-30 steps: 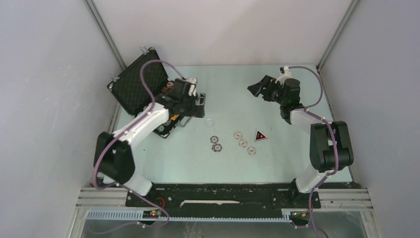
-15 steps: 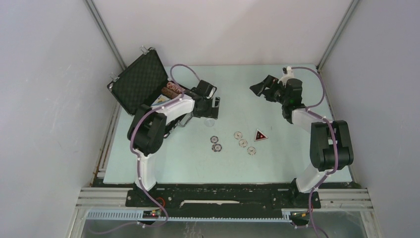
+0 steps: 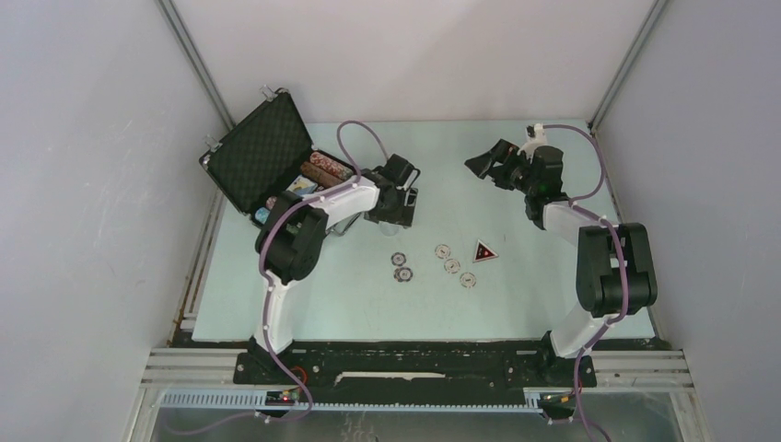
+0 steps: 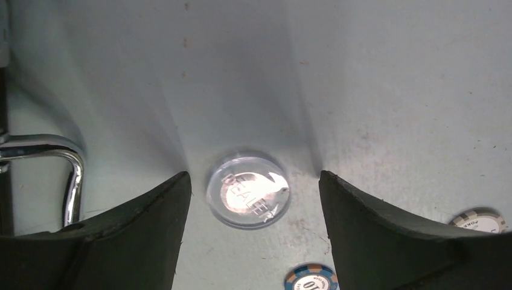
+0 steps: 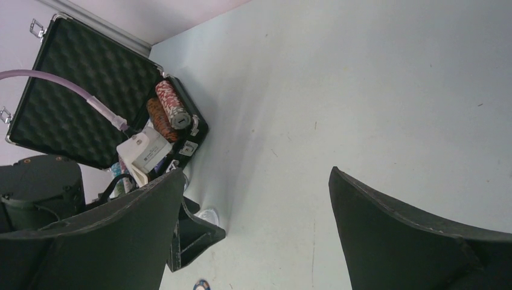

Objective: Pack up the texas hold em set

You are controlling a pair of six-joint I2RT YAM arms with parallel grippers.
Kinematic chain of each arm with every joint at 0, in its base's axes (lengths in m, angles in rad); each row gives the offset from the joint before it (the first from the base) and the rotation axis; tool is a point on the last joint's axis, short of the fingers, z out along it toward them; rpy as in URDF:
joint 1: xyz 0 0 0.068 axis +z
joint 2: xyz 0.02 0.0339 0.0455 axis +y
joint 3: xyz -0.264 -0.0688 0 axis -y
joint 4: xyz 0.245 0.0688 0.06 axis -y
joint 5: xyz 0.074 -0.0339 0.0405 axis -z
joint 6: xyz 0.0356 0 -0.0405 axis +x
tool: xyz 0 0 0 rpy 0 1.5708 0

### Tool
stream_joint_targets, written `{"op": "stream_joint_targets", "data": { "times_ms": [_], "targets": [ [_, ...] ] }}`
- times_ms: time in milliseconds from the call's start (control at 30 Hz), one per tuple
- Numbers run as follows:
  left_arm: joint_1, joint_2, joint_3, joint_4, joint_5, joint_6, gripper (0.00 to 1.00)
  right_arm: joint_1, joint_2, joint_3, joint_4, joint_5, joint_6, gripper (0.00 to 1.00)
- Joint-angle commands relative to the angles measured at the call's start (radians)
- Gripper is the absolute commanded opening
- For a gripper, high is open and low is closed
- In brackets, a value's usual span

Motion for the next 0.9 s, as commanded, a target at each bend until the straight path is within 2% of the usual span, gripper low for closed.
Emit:
{"op": "stream_joint_targets", "data": {
  "times_ms": [0,233,367,533,867],
  "targets": [
    [-0.031,0.012,0.023,-0.028,-0.032,-0.004,0.81,-0.004,0.014,0.036,0.034,-0.013,0.013,1.0],
    [-0.032,-0.037,-0.066,-0.012,-0.037,-0.004,0.8,-0.004,0.013,0.036,0.038,-0.014,0.016,1.0],
    [-0.031,-0.034,-0.082,-0.006,-0.035,-0.001,0.75,-0.004,0.017,0.036,0.039,-0.016,0.018,1.0],
    [-0.032,-0.046,-0.112,-0.003,-0.053,0.007,0.73,-0.008,0.018,0.036,0.039,-0.019,0.021,1.0],
    [-0.031,-0.045,-0.093,-0.014,-0.071,0.029,0.55,-0.009,0.021,0.036,0.041,-0.021,0.025,1.0]
  ]
}}
